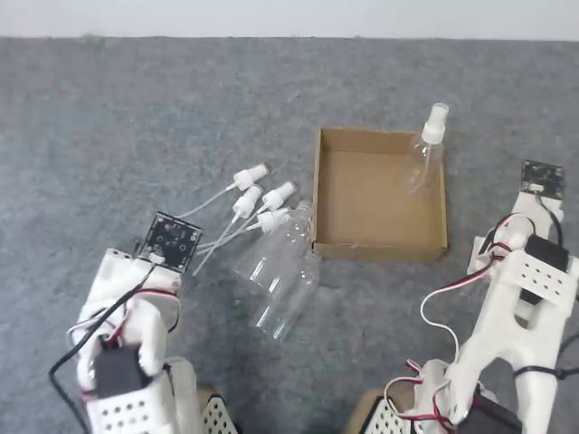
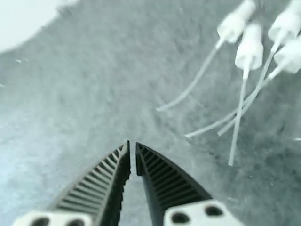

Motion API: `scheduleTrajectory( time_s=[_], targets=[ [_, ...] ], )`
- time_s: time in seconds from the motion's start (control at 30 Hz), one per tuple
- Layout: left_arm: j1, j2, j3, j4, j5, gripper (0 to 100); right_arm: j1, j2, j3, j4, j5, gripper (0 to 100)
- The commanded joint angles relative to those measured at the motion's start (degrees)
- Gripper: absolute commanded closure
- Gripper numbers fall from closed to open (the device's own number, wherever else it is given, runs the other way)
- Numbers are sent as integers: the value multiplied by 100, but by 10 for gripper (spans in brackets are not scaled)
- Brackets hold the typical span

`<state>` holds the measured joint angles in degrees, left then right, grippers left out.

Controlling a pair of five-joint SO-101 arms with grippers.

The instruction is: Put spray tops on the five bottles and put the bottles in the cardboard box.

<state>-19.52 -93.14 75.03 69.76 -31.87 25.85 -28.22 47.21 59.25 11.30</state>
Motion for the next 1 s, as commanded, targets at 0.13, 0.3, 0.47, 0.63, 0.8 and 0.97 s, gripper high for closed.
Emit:
scheduleTrajectory(
  time_s=[0.13, 0.3, 0.47, 0.63, 0.8, 0.97],
  targets=[
    [0, 2154, -2308, 633, -26, 983, 31, 857, -360, -330, -246, 801],
    [9, 3815, -3723, 818, 255, 893, 22, 1648, -835, -365, -501, 801],
    [211, 5134, -4629, 782, 519, 829, 66, 2246, -1020, -664, -457, 804],
    [818, 6453, -5323, 466, 554, 842, 189, 2668, -1020, -804, 211, 894],
    [1169, 7895, -6132, 369, 527, 841, 585, 2756, -1011, -804, 1626, 985],
    [1758, 8967, -6624, 202, 510, 840, 1182, 2756, -1020, -778, 3262, 989]
  ],
)
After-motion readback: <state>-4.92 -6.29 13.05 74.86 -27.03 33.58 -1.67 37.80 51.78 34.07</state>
